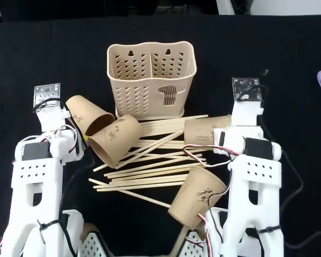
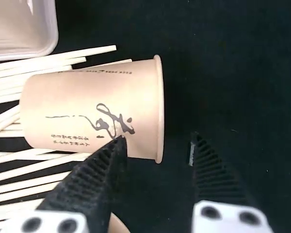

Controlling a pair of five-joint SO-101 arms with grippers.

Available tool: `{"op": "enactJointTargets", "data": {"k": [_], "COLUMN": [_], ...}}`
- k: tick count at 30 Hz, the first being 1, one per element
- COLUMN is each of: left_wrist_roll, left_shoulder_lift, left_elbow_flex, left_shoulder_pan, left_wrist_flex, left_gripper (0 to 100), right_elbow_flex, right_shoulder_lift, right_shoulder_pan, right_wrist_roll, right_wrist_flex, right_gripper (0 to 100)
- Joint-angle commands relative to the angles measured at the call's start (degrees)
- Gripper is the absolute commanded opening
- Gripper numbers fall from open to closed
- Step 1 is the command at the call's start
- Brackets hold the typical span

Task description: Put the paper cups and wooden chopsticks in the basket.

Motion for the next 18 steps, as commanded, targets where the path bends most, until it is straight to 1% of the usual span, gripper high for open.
{"op": "enactJointTargets", "data": {"k": [1,12,16,18], "left_wrist_roll": [0.3,0.3,0.3,0.3], "left_shoulder_lift": [-1.4,-1.4,-1.4,-1.4], "left_elbow_flex": [-0.8,-0.5,-0.5,-0.5], "left_shoulder_pan": [0.6,0.5,0.5,0.5], "left_wrist_flex": [-1.0,-1.0,-1.0,-1.0], "left_gripper": [22,22,22,22], "right_elbow_flex": [-0.1,0.3,-2.6,-5.6], "right_shoulder_lift": [-1.8,-1.7,-1.8,-1.8], "right_shoulder_pan": [0.7,-1.4,-1.5,-1.5], "right_wrist_roll": [-0.5,0.0,-0.5,-1.2], "right_wrist_flex": [-0.4,-1.0,-1.0,1.1], "right_gripper": [20.2,20.4,20.4,20.4]}}
